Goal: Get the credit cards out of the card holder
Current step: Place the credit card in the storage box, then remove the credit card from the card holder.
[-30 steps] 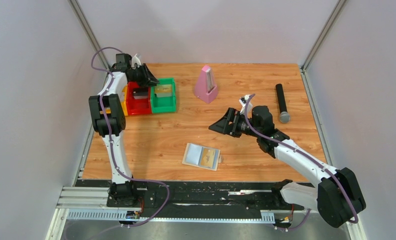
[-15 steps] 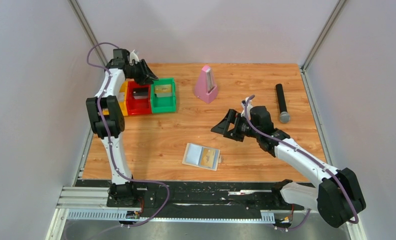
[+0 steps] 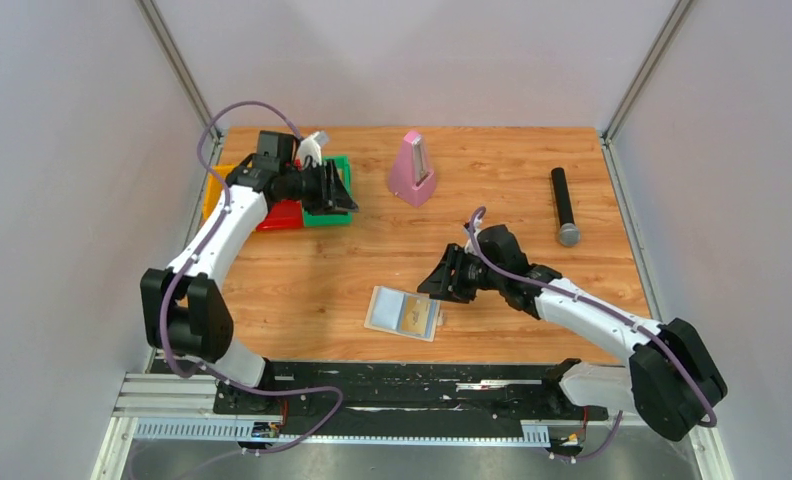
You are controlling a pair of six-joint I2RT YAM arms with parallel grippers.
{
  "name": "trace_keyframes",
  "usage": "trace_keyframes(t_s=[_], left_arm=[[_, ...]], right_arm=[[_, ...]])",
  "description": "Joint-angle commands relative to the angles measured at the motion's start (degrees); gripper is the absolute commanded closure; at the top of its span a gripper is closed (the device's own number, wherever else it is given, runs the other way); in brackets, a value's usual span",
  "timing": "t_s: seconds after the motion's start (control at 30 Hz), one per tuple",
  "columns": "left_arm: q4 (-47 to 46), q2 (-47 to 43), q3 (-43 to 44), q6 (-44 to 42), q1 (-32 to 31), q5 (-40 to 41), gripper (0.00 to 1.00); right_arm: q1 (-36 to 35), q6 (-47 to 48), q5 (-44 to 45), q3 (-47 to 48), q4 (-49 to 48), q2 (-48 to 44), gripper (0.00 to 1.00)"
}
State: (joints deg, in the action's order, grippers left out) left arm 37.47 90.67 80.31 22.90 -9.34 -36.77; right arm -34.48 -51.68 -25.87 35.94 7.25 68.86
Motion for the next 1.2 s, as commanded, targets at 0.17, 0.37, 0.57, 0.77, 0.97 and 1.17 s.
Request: trace_keyframes(t_s=[0.17, 0.37, 0.57, 0.77, 0.97, 1.17], left_arm=[[-3.45, -14.24, -17.24, -0.23, -5.00, -5.54, 0.55], [-7.71, -19.93, -26.58, 2.71, -6.83, -8.00, 0.55], [-14.69, -22.18, -32.93, 7.51, -10.14, -8.14, 0.56], [-18.79, -19.47, -34.36, 10.04, -14.68, -6.19, 0.57], [-20.87, -16.80, -34.62, 10.88, -17.68, -3.81, 0.57], [-26.89, -13.73, -37.84, 12.70, -19.06, -2.94, 0.59]], right_arm=[[-7.33, -3.82, 7.67, 2.77, 0.42, 4.88, 0.63], [-8.38, -5.83, 10.44, 2.35, 1.44, 8.11, 0.67], [-8.58, -6.17, 11.88, 1.55, 1.20, 10.17, 0.68], [-8.56, -5.63, 12.61, 1.54, -0.21, 12.69, 0.70], [-8.67, -5.54, 13.59, 1.00, -0.17, 14.08, 0.71], [-8.67, -4.90, 13.82, 0.18, -0.44, 15.47, 0.71]])
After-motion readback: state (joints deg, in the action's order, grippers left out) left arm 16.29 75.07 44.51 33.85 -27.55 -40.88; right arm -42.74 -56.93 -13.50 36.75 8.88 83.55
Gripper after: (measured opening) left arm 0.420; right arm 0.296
